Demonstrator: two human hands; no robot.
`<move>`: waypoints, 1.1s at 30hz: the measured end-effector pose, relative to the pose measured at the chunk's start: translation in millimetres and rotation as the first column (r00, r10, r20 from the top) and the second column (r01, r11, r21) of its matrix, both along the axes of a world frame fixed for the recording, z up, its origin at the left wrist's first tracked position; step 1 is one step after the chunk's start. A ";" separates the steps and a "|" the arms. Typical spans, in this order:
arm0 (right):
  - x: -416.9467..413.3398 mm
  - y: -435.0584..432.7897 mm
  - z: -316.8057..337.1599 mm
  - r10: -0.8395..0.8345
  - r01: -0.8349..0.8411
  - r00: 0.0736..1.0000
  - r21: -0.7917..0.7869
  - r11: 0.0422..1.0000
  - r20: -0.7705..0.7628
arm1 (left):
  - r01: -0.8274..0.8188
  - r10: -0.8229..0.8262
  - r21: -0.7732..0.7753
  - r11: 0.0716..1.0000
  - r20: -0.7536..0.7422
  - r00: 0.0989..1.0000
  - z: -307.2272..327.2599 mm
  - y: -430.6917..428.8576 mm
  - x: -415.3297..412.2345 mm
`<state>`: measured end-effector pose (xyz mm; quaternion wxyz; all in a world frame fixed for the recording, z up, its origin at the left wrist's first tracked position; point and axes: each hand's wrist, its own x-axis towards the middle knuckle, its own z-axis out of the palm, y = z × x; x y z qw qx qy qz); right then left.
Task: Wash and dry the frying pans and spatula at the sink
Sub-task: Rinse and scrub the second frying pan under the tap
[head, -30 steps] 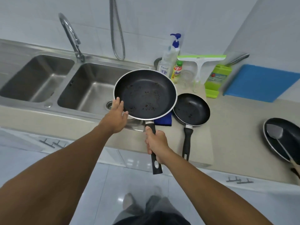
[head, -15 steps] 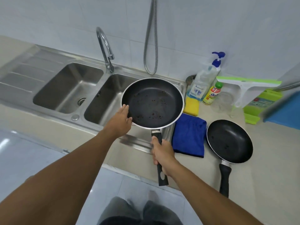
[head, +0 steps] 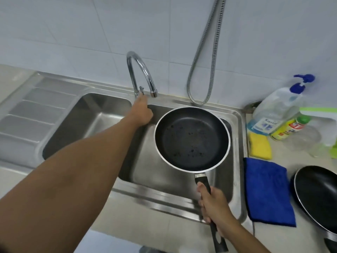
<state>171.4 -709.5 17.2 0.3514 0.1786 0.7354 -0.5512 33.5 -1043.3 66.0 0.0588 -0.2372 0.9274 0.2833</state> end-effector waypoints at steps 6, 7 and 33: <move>-1.5 -45.8 -1.3 -0.031 0.031 1.000 -0.016 0.999 -0.003 | 0.090 -0.090 -0.088 0.992 0.005 0.996 -8.8 -44.2 -49.7; -3.2 -50.4 -1.1 -0.032 0.032 0.999 -0.009 0.999 -0.006 | 0.085 -0.088 -0.106 0.991 -0.018 0.996 -7.1 -46.2 -51.3; -12.8 -68.4 2.5 0.021 -0.021 0.999 -0.013 1.000 -0.025 | 0.136 -0.119 -0.178 0.975 0.105 0.987 16.4 -48.8 -11.0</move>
